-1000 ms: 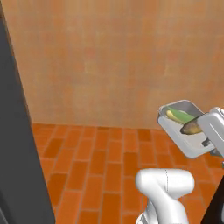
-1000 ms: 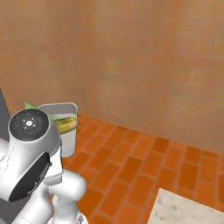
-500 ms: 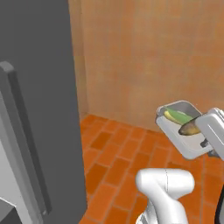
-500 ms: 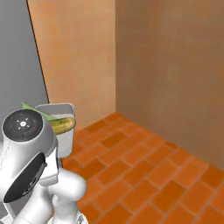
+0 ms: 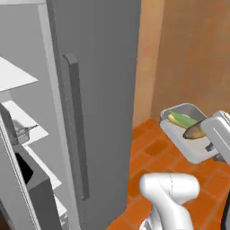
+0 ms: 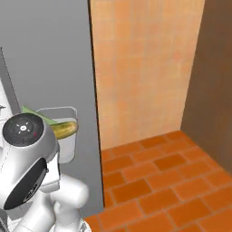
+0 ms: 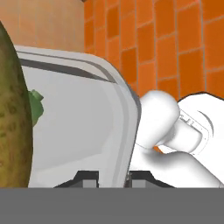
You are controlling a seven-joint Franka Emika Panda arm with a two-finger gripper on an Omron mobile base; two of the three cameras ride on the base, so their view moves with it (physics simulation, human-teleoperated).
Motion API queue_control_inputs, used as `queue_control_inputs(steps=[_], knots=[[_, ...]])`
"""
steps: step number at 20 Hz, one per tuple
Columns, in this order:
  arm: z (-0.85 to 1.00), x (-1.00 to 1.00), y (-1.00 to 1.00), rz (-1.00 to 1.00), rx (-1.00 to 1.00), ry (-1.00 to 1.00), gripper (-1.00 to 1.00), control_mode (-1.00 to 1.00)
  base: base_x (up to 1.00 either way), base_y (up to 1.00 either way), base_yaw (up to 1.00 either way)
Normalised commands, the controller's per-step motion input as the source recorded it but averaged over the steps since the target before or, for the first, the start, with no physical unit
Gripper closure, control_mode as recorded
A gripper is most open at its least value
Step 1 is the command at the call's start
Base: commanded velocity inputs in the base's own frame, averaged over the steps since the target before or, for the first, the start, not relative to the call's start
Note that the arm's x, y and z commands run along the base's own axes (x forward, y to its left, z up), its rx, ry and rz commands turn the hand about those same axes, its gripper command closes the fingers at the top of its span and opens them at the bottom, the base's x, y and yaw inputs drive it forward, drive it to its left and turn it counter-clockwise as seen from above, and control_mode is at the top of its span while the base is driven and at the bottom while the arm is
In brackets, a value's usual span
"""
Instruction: Take the meat container that has the fish and place it on the second highest rack of the freezer. Then take the vegetable container that has the cucumber and corn and place it on the highest rack of the freezer.
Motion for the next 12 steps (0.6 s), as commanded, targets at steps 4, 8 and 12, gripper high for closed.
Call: queue_control_inputs(steps=[4,8,12], knots=[[0.00,0.00,0.00,0.00,0.00,0.00,1.00,1.00,0.22,0.20,0.68],[0.00,0.00,0.00,0.00,0.00,0.00,1.00,1.00,0.29,0.18,0.63],[0.00,0.00,0.00,0.00,0.00,0.00,1.00,1.00,0.50,0.24,0.51]])
